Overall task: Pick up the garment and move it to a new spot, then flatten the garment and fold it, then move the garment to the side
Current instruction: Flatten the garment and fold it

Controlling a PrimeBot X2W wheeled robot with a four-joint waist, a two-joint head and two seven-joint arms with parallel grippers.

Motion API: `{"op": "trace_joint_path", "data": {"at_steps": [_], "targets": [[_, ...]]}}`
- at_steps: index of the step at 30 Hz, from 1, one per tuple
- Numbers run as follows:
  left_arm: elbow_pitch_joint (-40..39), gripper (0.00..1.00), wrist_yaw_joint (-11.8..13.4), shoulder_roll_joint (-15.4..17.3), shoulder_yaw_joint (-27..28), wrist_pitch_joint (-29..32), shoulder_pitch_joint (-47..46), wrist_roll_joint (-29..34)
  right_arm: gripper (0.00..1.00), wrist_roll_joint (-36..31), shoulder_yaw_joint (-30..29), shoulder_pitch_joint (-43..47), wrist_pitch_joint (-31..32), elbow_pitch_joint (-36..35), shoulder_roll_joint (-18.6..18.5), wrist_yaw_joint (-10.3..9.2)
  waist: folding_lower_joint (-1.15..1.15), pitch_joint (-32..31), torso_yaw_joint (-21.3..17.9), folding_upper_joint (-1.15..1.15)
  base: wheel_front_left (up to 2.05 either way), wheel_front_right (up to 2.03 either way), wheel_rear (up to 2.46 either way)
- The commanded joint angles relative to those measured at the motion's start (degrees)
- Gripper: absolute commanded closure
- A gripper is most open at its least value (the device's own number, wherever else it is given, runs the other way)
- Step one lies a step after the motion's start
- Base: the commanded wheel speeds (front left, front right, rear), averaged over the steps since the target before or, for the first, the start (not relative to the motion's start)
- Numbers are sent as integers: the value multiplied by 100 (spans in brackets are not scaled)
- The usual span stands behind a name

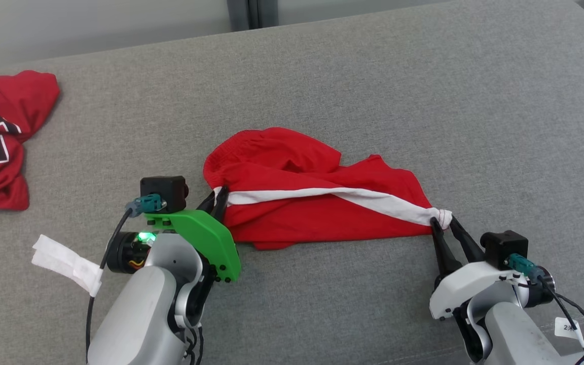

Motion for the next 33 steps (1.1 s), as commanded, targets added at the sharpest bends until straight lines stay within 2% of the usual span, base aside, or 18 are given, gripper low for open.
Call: {"op": "trace_joint_path", "data": {"at_steps": [1,4,5,6,11,16,23,33], "targets": [[-17,100,40,43,31,-40,93,-15,64,33,33,-62,-19,34,-10,-8,0,-9,-7,0,0,0,0],[-45,100,51,69,49,-53,147,-38,78,16,63,-119,-19,-23,-13,-8,0,-17,-29,0,0,0,0],[-57,100,52,78,61,-66,168,-52,86,17,72,-126,-19,-40,-11,-8,0,-19,-38,0,0,0,0],[-63,100,59,82,67,-83,184,-67,100,19,81,-125,-19,-39,-11,-8,0,-22,-46,0,0,0,0],[-137,100,62,88,129,-203,272,-153,100,-86,129,-240,-19,-19,-11,-8,0,-52,-70,0,0,0,0],[-345,100,-12,67,268,-469,333,-266,100,-66,119,-382,-19,-433,-13,-8,0,-188,-87,0,0,0,0],[-981,100,-111,67,595,-818,375,-573,100,-178,199,-541,-19,-1643,-221,-8,0,-593,-100,0,0,0,0],[-2449,100,10,261,935,-735,149,-752,100,-251,200,-509,-18,-3518,-480,-8,0,-1271,-127,0,0,0,0]]}}
